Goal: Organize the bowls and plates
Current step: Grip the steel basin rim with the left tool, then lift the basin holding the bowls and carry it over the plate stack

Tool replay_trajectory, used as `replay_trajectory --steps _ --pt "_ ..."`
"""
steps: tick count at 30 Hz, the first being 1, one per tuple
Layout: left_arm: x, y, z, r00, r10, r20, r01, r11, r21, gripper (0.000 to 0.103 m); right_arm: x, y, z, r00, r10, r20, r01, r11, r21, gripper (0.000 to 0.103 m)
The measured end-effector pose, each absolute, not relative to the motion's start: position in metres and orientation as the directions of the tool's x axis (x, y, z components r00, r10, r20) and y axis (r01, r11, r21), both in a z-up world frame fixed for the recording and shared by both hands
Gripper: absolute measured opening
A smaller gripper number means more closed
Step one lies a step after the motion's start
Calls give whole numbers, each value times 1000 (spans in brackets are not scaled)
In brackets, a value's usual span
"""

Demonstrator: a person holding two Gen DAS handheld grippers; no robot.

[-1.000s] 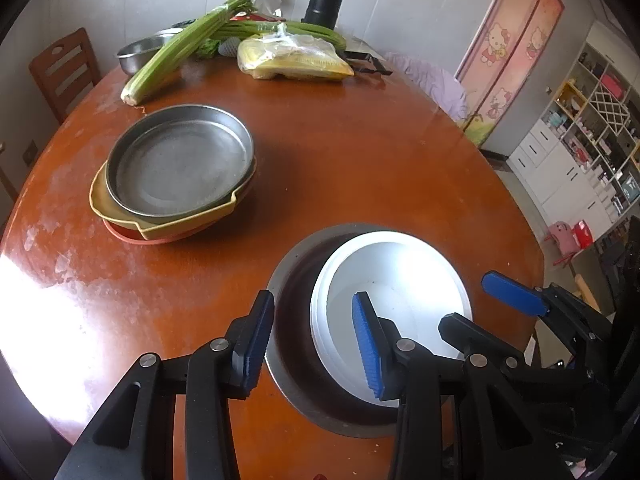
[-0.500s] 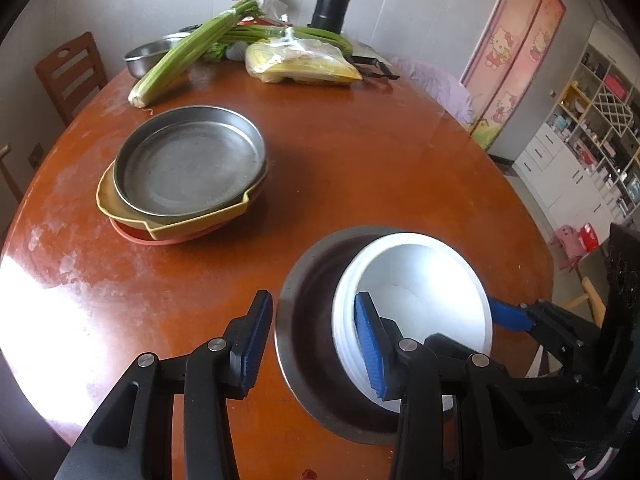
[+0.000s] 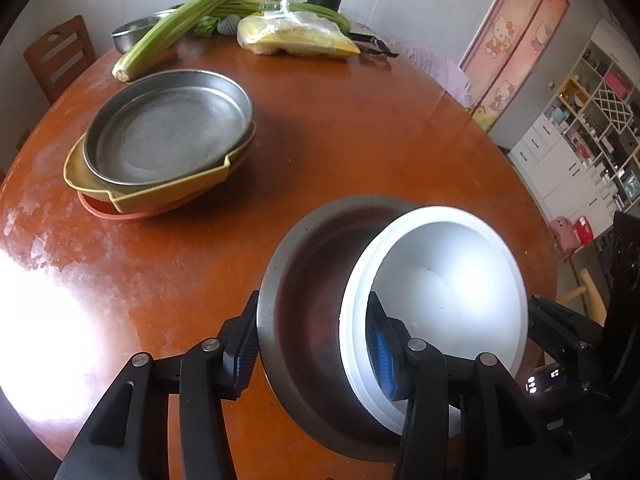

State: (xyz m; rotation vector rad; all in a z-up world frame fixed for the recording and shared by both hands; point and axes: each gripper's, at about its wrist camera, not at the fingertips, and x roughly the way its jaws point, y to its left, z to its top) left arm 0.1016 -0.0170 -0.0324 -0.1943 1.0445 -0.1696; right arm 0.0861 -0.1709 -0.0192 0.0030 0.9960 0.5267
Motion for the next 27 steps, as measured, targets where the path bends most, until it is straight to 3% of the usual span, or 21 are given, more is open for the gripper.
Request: replay_trajectory --steps 8,27 --pt "101 -16 -39 486 -283 -827 46 953 -299 52 89 -169 -23 417 450 -790 -436 862 260 73" --pt "99 -11 -28 501 -291 -815 52 950 -308 50 85 -162 -15 439 442 -782 -446 863 238 73"
